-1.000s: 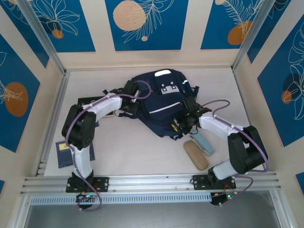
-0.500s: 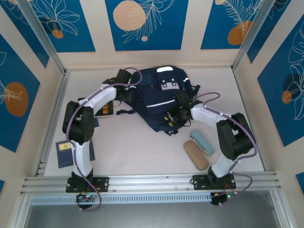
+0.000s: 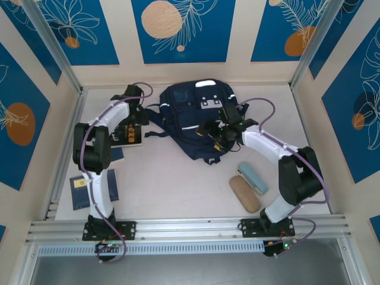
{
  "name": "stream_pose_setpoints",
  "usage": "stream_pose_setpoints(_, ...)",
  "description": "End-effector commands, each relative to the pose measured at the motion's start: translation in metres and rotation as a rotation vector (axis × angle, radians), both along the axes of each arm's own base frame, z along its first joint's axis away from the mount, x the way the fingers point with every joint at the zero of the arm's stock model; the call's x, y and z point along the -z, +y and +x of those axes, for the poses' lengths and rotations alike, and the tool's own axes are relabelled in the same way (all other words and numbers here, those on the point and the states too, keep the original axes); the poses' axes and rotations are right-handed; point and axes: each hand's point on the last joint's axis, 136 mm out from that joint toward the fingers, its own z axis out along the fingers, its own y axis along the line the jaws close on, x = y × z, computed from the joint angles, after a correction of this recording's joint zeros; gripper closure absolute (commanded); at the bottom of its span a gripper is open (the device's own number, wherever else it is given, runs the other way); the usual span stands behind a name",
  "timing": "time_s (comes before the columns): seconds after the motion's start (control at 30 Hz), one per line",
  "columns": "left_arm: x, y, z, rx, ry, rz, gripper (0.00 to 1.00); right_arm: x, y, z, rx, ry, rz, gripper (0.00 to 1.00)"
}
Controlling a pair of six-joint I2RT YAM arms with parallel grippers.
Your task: Pack the student bag
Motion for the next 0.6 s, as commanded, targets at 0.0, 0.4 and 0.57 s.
stream_pose_setpoints(0.0, 0.014, 0.007, -0.011, -0.028, 0.087, 0.022, 0.19, -0.006, -0.007, -0.011, -0.050, -0.031, -0.016, 0.08)
stream_pose_setpoints(0.4, 0.065, -0.035, -0.060, 0.037, 0.245, -0.169, 0.36, -0.001, -0.014, -0.024, -0.032, 0.001, -0.007, 0.08)
stream_pose_setpoints(0.57, 0.073, -0.064, -0.084, 0.084, 0.280, -0.230, 0.39, 0.000, -0.016, -0.029, -0.025, 0.006, -0.005, 0.09)
